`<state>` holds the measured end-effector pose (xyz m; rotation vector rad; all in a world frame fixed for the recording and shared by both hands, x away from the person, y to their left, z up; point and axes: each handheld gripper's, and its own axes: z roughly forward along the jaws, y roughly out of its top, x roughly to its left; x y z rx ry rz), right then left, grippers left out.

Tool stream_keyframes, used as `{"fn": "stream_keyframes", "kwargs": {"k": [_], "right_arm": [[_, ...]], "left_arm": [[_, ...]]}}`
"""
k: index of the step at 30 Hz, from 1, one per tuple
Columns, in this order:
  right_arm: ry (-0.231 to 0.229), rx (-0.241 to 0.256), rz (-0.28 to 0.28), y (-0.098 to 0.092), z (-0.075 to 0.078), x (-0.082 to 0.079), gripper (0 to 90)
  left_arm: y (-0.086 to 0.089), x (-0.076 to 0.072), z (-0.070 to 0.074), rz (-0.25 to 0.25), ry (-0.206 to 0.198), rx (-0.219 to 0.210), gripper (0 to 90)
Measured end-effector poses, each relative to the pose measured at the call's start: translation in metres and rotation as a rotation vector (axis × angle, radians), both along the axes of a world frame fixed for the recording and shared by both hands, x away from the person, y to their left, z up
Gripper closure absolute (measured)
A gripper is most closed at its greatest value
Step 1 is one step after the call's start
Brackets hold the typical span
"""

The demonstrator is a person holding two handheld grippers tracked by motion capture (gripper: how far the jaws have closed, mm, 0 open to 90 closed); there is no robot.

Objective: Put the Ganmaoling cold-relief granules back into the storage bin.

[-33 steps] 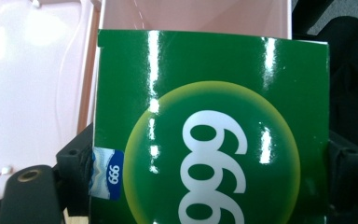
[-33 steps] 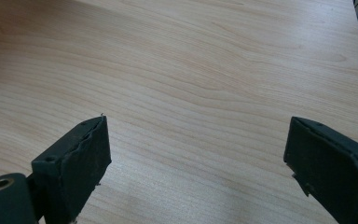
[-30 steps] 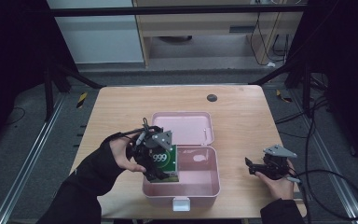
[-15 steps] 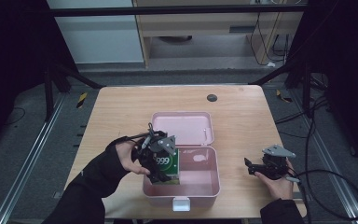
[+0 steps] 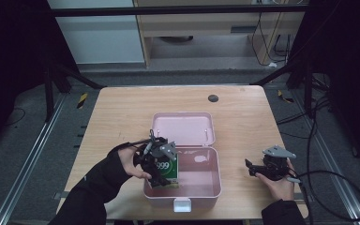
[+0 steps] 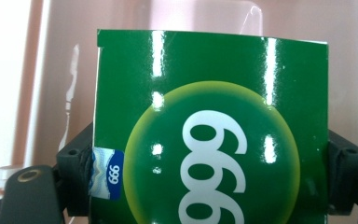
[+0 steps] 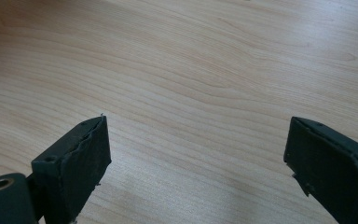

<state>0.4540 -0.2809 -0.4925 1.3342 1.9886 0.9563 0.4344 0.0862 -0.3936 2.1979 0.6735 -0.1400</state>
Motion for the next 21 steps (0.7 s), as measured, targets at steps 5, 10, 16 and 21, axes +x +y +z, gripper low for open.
{"fn": "stream_keyframes", "kwargs": {"k": [5, 10, 16, 21], "right_arm": [[0.001, -0.001, 0.001, 0.0, 0.0, 0.0, 7.3], [0.0, -0.003, 0.003, 0.0, -0.001, 0.0, 7.3], [0.0, -0.005, 0.003, 0.0, -0.001, 0.001, 7.3], [0.006, -0.006, 0.003, 0.001, -0.001, 0.0, 7.0]], "left_arm": [[-0.004, -0.003, -0.01, 0.065, 0.028, -0.048, 14.5], [-0.002, -0.003, -0.017, 0.061, 0.026, -0.047, 14.5], [-0.002, -0.003, -0.024, 0.065, 0.026, -0.048, 14.5], [0.0, -0.003, -0.029, 0.052, 0.012, -0.025, 14.3]]}}
